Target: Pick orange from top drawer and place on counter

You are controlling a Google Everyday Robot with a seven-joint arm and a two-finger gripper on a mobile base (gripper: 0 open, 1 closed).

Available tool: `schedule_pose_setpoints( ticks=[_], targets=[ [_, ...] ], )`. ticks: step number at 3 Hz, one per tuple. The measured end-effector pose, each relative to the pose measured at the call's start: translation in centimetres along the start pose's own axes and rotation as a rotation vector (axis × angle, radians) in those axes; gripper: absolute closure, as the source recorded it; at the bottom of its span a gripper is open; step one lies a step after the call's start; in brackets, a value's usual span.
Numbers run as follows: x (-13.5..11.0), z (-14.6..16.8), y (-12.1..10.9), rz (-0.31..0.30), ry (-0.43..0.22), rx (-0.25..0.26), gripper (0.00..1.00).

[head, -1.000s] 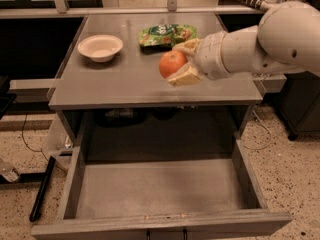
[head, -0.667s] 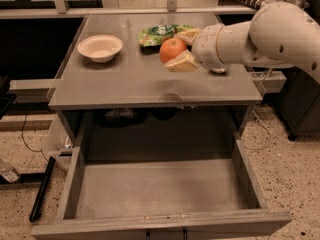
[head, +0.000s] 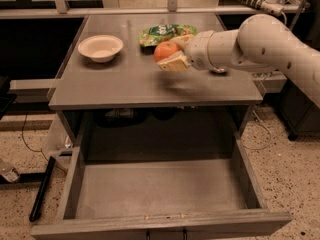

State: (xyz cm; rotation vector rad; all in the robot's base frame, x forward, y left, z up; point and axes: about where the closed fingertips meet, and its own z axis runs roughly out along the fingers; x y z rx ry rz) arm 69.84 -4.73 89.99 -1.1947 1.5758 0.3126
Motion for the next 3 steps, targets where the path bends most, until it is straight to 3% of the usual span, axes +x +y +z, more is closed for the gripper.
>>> schedule_pose_setpoints(
  ticks=[2,3],
  targets=[
    [1.31,1.80,-0.38,0.076,0.000,-0.028,1.00],
    [1.31,1.80,-0.39,0.077,0.000,-0.028,0.82]
  ],
)
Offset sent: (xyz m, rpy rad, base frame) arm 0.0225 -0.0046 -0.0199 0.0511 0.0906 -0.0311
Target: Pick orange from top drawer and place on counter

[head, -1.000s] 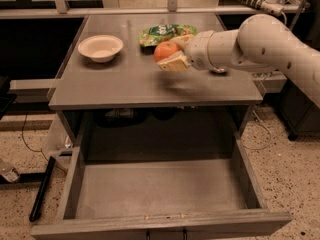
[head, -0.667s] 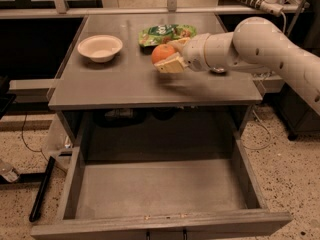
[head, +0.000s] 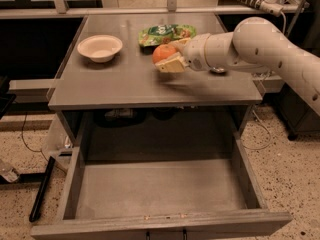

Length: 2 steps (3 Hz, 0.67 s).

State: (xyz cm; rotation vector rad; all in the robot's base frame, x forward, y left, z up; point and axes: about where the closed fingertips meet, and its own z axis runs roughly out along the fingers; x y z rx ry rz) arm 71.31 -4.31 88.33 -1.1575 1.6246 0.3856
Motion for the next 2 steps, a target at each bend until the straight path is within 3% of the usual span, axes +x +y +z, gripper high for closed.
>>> schedule_pose_setpoints(
  ticks=[2],
  targets=[
    [0.00,0.01,0.00,0.000,0.000,0.000,0.36]
  ],
)
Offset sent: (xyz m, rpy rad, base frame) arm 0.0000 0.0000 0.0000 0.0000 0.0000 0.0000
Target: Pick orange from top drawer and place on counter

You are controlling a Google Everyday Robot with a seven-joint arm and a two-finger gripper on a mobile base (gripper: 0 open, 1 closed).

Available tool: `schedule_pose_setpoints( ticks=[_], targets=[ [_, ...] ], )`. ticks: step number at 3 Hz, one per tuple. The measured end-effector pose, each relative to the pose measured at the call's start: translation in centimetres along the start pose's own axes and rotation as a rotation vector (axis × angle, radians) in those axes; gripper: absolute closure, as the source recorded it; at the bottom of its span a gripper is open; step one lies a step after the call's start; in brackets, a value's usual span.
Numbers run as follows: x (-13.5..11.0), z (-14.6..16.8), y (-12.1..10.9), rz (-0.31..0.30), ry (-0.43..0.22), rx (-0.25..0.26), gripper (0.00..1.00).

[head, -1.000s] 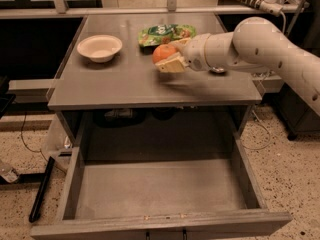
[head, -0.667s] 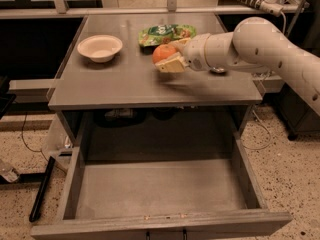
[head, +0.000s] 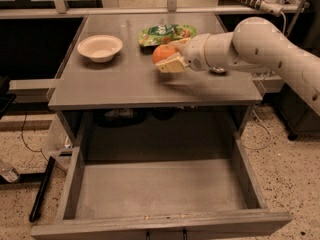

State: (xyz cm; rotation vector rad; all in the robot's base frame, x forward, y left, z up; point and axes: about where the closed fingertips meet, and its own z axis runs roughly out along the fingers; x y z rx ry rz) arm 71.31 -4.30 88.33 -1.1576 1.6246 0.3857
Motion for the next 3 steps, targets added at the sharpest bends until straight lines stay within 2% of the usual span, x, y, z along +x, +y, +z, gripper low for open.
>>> schedule_pose_setpoints(
  ticks=[1,2,3],
  targets=[
    [0.00,0.00,0.00,0.000,0.000,0.000,0.13],
    [0.00,0.01,0.01,0.000,0.000,0.000,0.00],
    [0.00,0.01,0.01,0.000,0.000,0.000,0.00]
  ],
)
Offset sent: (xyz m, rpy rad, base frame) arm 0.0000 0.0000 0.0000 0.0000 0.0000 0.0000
